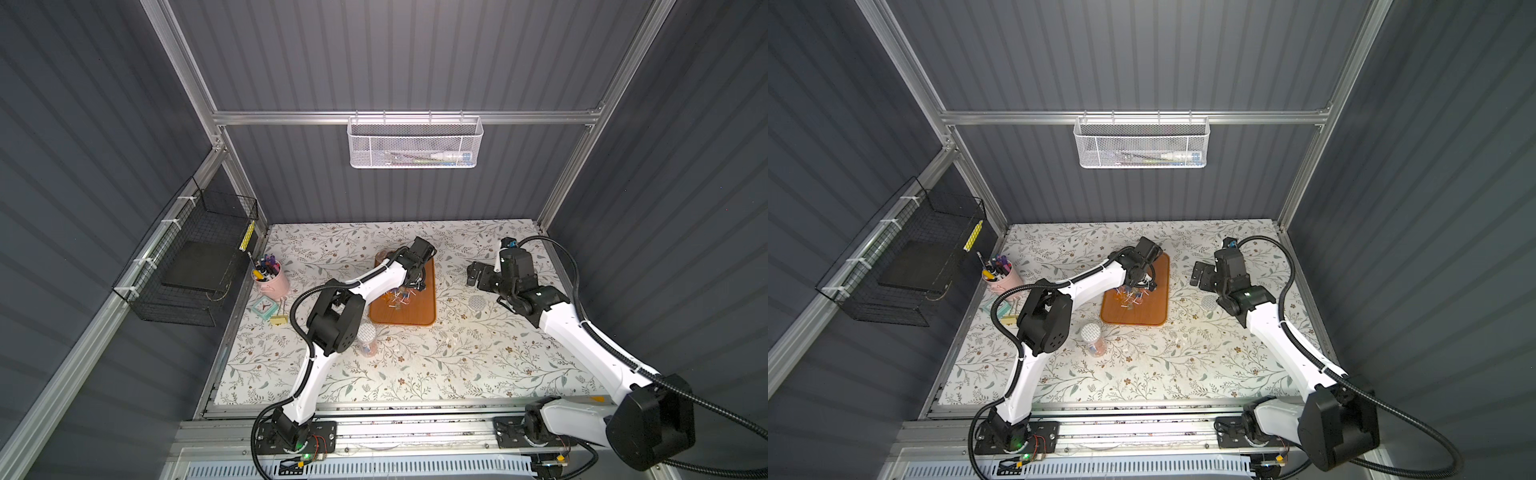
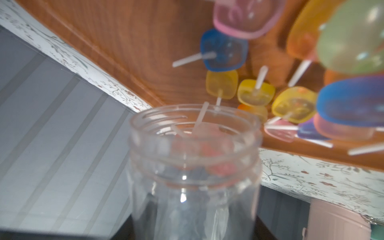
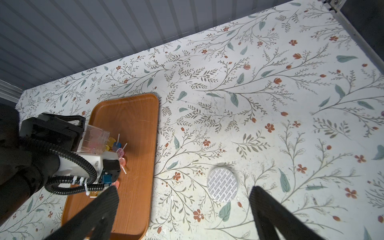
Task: Pour the candies out of the jar
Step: 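Pour the candies out of the jar onto the tray.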
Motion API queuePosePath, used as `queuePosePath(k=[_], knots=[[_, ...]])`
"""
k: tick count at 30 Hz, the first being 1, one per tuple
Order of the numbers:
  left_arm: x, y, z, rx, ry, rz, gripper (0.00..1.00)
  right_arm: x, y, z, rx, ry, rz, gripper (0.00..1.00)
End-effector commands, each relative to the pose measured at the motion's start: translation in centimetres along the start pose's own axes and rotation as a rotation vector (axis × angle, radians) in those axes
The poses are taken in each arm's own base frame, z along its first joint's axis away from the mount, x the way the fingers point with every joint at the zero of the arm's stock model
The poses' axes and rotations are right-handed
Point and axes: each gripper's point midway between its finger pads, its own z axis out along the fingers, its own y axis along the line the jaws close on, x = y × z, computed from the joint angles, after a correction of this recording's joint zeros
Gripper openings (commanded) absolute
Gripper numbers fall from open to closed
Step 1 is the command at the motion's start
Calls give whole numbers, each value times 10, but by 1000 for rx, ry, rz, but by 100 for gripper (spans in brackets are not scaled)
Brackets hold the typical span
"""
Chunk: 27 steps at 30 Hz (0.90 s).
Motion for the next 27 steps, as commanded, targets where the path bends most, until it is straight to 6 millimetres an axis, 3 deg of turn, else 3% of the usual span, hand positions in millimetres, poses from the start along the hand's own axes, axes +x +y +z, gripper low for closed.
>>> queuePosePath(k=[1, 5, 8, 12, 20, 27], knots=[[31, 19, -28, -61, 38, 5, 0, -2, -1, -4, 5, -10, -2, 99], [44, 23, -40, -79, 54, 4, 0, -1, 0, -3, -3, -8, 6, 99], [43, 19, -42, -78, 50, 21, 0, -1, 1, -3, -8, -6, 10, 99], [9, -4, -23, -48, -13, 102, 0, -1, 3, -2, -22, -8, 22, 99], [26, 23, -37, -122, 6, 31, 0, -2, 2, -5, -15, -15, 25, 99], [30, 21, -39, -119, 13, -9, 0, 2, 6, -2, -35, 3, 30, 99]])
